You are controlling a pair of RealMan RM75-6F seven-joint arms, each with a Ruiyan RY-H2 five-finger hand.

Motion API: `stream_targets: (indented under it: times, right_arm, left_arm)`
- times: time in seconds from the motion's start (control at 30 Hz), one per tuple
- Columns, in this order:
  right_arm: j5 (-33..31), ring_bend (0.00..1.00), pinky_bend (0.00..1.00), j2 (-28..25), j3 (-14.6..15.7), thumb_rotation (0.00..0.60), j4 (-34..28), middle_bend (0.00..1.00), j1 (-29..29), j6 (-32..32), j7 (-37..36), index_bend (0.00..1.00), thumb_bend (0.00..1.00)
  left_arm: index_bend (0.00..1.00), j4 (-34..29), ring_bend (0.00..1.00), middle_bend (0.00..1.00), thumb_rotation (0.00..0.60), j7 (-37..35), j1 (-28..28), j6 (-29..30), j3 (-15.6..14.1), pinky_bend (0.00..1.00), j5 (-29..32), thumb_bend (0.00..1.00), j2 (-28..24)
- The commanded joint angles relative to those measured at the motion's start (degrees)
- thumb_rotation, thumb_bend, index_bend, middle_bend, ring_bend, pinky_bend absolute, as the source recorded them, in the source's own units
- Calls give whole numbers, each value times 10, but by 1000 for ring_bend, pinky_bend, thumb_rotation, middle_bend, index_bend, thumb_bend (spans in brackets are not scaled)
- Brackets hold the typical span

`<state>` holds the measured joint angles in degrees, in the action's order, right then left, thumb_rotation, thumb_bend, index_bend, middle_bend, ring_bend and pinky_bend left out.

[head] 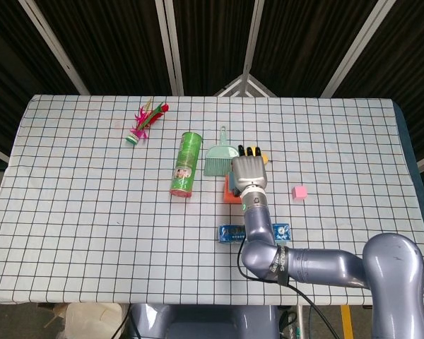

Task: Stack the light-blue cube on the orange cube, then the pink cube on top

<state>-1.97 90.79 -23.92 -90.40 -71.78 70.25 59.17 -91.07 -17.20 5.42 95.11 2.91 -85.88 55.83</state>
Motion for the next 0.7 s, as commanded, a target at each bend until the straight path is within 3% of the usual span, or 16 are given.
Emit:
stream_targets:
  times: [0.03, 0.7]
  right_arm:
    - [-1, 88, 45, 1, -1, 600, 2, 80, 0, 1, 2, 813, 1000]
    - [-3, 88, 45, 6, -10, 600, 3, 80, 0, 9, 14, 814, 1000]
  left_arm:
    - [95, 0, 0, 0, 600, 0, 0, 0, 0, 0, 0, 161, 0]
    - [95, -1, 0, 0, 600, 2, -1, -2, 1, 0, 2, 161, 0]
